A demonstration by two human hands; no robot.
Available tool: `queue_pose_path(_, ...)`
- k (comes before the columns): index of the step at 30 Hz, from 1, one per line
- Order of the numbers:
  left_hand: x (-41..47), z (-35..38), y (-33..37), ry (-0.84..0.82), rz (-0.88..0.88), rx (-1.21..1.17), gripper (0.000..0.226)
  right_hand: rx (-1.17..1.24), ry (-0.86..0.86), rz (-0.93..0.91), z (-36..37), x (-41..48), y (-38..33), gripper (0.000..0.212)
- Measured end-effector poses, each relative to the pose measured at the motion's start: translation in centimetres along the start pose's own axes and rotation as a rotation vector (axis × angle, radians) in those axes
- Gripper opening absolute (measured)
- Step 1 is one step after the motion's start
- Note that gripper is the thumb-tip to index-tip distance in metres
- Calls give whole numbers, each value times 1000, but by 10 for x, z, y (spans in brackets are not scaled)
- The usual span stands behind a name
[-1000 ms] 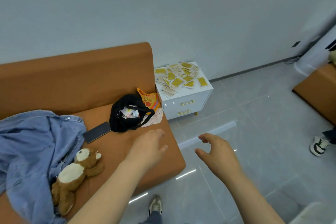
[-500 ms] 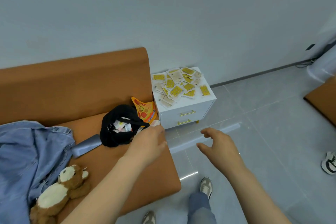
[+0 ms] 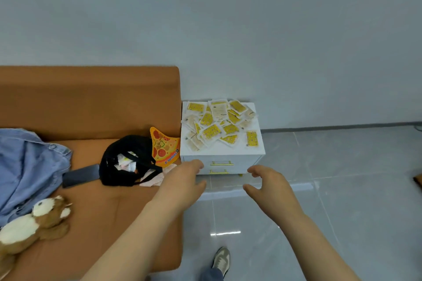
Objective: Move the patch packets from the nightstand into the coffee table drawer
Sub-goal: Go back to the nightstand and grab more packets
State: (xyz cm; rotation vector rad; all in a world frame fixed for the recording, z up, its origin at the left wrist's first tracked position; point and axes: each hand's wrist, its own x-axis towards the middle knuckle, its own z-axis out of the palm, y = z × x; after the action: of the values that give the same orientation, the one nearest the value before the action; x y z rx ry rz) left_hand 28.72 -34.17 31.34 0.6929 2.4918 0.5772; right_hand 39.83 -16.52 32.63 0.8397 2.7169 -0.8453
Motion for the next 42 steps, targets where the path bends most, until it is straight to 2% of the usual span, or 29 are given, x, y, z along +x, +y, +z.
queue_pose_path(6, 29, 16, 34, 11, -40, 3, 42, -19, -37, -36, -25, 34, 34, 45)
queue_pose_path(14, 69, 18, 40, 17, -98, -21, 42, -19, -74, -49, -35, 83, 46, 45)
queue_pose_path(30, 230, -44, 27, -22, -76, -22, 41, -83, -98, -22, -61, 243, 4, 45)
queue_pose_path(42, 295, -50, 8, -64, -176, -21, 41, -137, -184, -19, -60, 332, 2, 43)
